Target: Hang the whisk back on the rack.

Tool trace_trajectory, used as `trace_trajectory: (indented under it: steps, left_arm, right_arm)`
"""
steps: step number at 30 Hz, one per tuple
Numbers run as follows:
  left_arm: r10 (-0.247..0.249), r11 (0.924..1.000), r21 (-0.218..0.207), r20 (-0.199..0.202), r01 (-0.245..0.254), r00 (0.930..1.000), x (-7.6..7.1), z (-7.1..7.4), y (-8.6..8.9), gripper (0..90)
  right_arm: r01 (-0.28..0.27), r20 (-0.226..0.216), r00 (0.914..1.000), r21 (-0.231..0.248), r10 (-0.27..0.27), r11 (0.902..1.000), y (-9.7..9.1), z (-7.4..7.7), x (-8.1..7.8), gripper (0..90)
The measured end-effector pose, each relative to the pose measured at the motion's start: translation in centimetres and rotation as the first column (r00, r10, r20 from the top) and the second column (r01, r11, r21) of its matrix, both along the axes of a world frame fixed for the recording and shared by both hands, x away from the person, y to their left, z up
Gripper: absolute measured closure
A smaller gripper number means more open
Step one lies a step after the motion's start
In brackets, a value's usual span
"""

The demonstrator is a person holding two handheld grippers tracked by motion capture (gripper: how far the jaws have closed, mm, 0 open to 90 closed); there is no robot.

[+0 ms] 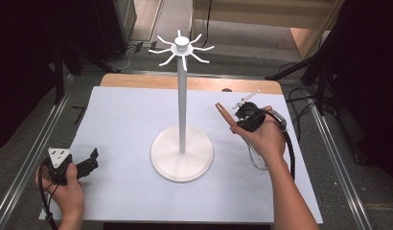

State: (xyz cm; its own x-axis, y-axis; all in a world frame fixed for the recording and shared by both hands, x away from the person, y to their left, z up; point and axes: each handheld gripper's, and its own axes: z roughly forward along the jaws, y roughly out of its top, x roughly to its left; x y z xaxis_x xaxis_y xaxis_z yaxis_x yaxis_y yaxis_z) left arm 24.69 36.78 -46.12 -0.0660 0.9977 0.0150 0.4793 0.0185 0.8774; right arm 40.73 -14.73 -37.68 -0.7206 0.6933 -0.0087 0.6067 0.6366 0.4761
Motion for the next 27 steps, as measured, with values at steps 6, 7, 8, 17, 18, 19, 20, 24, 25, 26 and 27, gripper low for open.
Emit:
trace_trajectory:
  steps: [6, 7, 8, 17, 18, 19, 20, 24, 25, 26, 27]
  left_arm:
    - [-0.001, 1.0000, 0.002, -0.001, 0.001, 1.0000, 0.0, 0.0, 0.0, 7.9]
    - [-0.001, 1.0000, 0.002, 0.000, 0.001, 1.0000, 0.0, 0.0, 0.0, 7.9]
    - [-0.001, 1.0000, 0.002, 0.000, 0.001, 1.0000, 0.0, 0.0, 0.0, 7.9]
    - [-0.001, 1.0000, 0.002, -0.001, 0.001, 1.0000, 0.0, 0.0, 0.0, 7.9]
    - [-0.001, 1.0000, 0.002, -0.001, 0.001, 1.0000, 0.0, 0.0, 0.0, 7.9]
    - [-0.001, 1.0000, 0.002, -0.001, 0.001, 1.0000, 0.0, 0.0, 0.0, 8.0]
    - [-0.001, 1.0000, 0.002, 0.000, 0.001, 1.0000, 0.0, 0.0, 0.0, 8.0]
    - [-0.002, 1.0000, 0.004, -0.001, 0.002, 1.0000, 0.0, 0.0, 0.0, 7.9]
    - [-0.002, 1.0000, 0.004, -0.002, 0.002, 1.0000, 0.0, 0.0, 0.0, 7.9]
    - [-0.002, 1.0000, 0.003, -0.002, 0.002, 1.0000, 0.0, 0.0, 0.0, 7.9]
    - [-0.002, 1.0000, 0.003, -0.002, 0.002, 1.0000, 0.0, 0.0, 0.0, 7.9]
  right_arm:
    - [0.003, 0.064, 0.9979, 0.079, -0.008, 0.9968, -0.3, 0.9, -0.6, 70.5]
    - [0.001, 0.073, 0.9973, 0.093, -0.007, 0.9957, -0.3, 1.0, -0.6, 70.5]
    - [0.003, 0.079, 0.9968, 0.105, -0.011, 0.9944, -0.4, 1.1, -0.7, 70.5]
    - [0.002, 0.139, 0.9899, 0.206, -0.031, 0.9786, -0.7, 1.9, -1.4, 70.5]
    - [0.002, 0.154, 0.9874, 0.230, -0.038, 0.9731, -0.8, 2.0, -1.5, 70.6]
    - [0.000, 0.164, 0.9855, 0.239, -0.041, 0.9710, -0.9, 2.0, -1.6, 70.6]
    - [0.000, 0.164, 0.9855, 0.239, -0.041, 0.9710, -0.9, 2.0, -1.6, 70.6]
    - [-0.010, 0.193, 0.9801, 0.271, -0.045, 0.9626, -1.0, 2.1, -1.9, 70.5]
    - [-0.016, 0.203, 0.9781, 0.290, -0.045, 0.9570, -1.1, 2.2, -2.0, 70.5]
    - [-0.016, 0.203, 0.9781, 0.290, -0.045, 0.9570, -1.1, 2.2, -2.0, 70.5]
    - [-0.014, 0.213, 0.9754, 0.313, -0.056, 0.9495, -1.1, 2.3, -2.2, 70.5]
